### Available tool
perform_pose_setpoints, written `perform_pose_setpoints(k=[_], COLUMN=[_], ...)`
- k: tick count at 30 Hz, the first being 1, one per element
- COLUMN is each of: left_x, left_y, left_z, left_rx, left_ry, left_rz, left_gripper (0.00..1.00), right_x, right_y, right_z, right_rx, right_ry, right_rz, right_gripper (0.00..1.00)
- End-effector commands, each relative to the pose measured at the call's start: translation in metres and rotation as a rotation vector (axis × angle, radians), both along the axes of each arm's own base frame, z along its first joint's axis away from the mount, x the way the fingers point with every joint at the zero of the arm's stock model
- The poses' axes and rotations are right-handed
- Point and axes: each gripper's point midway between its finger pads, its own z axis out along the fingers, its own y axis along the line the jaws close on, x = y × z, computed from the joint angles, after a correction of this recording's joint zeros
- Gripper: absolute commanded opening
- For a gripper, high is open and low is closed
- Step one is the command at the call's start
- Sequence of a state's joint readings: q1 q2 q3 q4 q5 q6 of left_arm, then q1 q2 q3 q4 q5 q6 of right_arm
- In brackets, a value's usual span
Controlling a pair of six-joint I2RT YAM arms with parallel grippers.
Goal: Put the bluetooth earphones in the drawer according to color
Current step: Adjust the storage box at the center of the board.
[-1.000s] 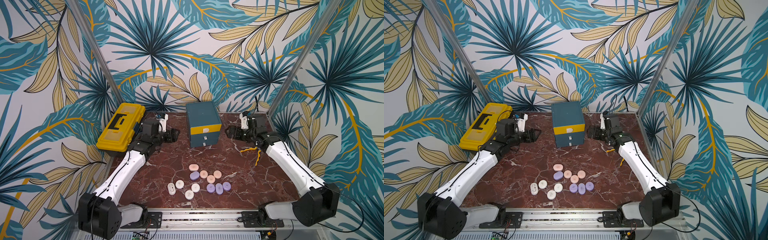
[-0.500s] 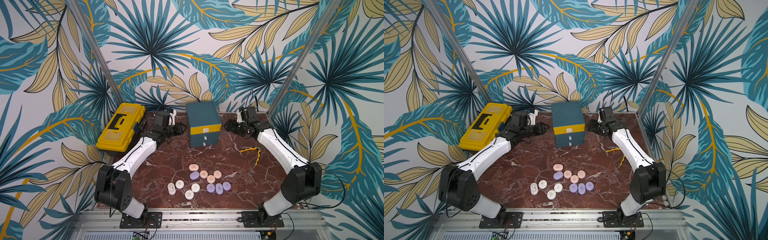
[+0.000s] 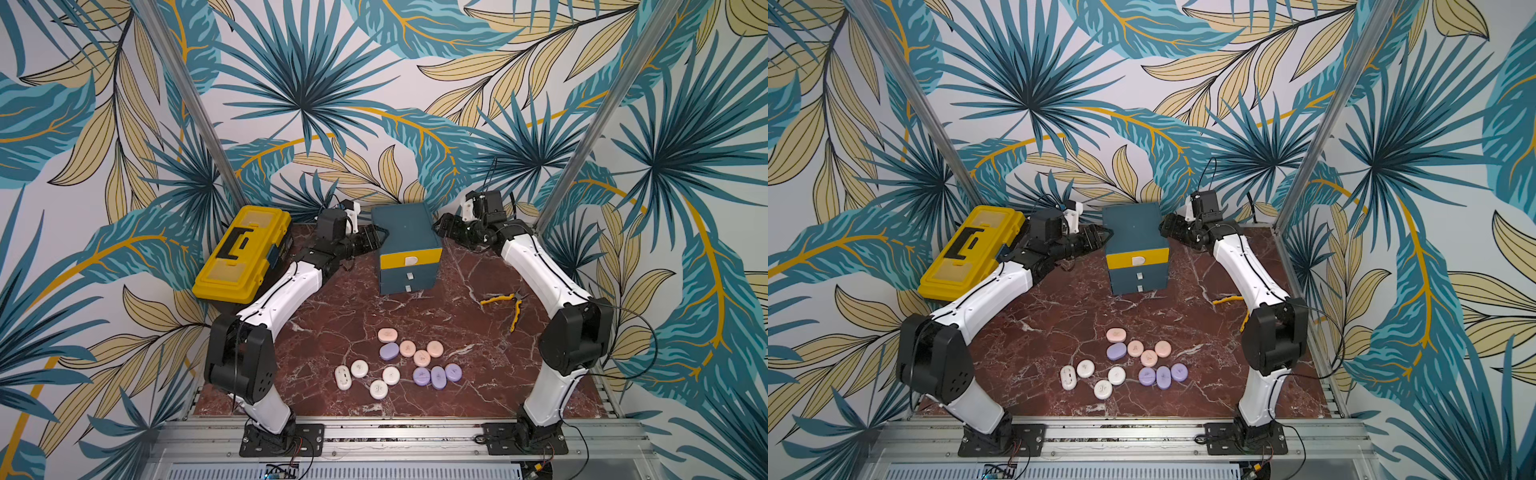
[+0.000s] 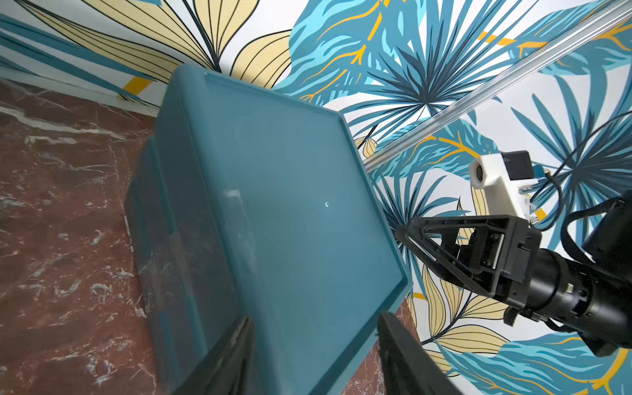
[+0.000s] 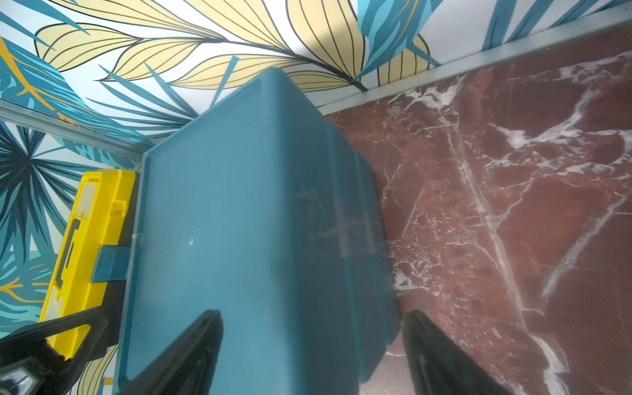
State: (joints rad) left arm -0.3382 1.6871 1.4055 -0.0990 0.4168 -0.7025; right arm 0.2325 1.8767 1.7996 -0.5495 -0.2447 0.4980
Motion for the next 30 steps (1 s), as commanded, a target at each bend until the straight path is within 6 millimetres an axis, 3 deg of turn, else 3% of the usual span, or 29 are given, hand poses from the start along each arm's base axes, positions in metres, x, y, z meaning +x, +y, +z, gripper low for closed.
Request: perform_pose_setpoints(k=[1,8,14,18,26,30], left_x=[0.020,0.037,0.032,0.020,-0.008,-0.008], left_y=[-0.023,-0.033,-0.028,-0.014,0.015,0.025], left_z=[0.007,-0.007,-0.017,-0.010,0.035,0.024], left_rx=[-0.035,0.007,0.093,0.171,0.258,0.309], left_ry=[-0.002,0.034,0.068,0.056,-0.014,0.008], left_rz=[-0.052,-0.075,-0.085,-0.065,0.011,0.044], left_gripper=[0.64,0.64,0.65,0.64,0.66,0.68], right_x=[0.007,0.005,-0.011,-0.018,-0.021,-0.025], right_y=[0.013,0.028,0.041,0.043,0.044,0.048], right_z=[-0.013,-0.020,-0.020,-0.017,-0.019,-0.020], right_rx=[0.039,0.032,0.022,0.014,0.012,0.011], right_ry=[0.052,0.080,0.090,0.085,0.090,0.100], right_rz=[0.041,0.092,0.143,0.153,0.160,0.172], right_gripper=[0.88,0.85,0.82,0.81,0.78,0.77])
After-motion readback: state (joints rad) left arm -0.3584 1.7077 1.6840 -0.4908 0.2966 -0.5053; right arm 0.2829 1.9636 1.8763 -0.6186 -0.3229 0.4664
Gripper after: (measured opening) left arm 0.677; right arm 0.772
